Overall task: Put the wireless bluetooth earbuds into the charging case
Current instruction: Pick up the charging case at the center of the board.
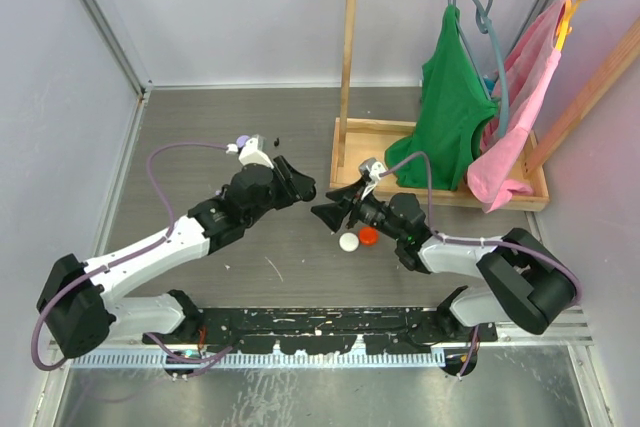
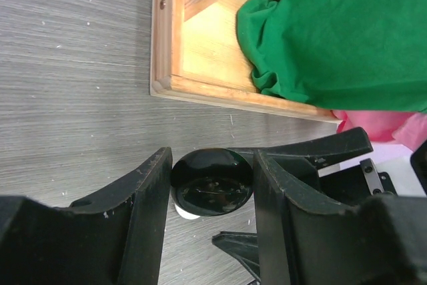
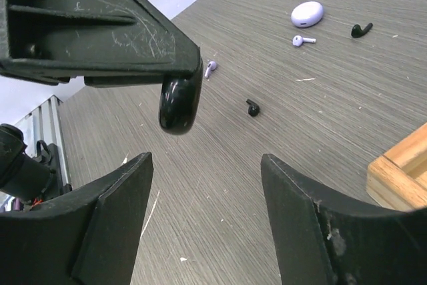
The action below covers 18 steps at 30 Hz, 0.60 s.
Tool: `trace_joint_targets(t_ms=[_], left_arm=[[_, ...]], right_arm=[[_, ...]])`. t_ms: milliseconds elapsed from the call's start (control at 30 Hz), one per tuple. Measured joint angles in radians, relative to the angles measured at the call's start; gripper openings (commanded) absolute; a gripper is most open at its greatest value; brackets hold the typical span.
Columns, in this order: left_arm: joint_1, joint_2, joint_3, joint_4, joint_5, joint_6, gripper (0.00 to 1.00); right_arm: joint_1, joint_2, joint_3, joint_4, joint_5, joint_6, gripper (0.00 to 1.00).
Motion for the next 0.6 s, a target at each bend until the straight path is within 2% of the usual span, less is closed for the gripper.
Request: trace_joint_targets(t_ms=[400, 600], left_arm=[[-0.102, -0.003, 0.000, 0.074, -0.116, 0.040, 0.42], [-0.127, -0.003, 0.000, 0.095, -0.146, 0.055, 0.42]], right_arm=[[0.010, 0.045, 0.031, 0.076, -0.013, 0.011, 0.56], [0.012, 0.049, 0.032, 0.102, -0.015, 0.026, 0.54]])
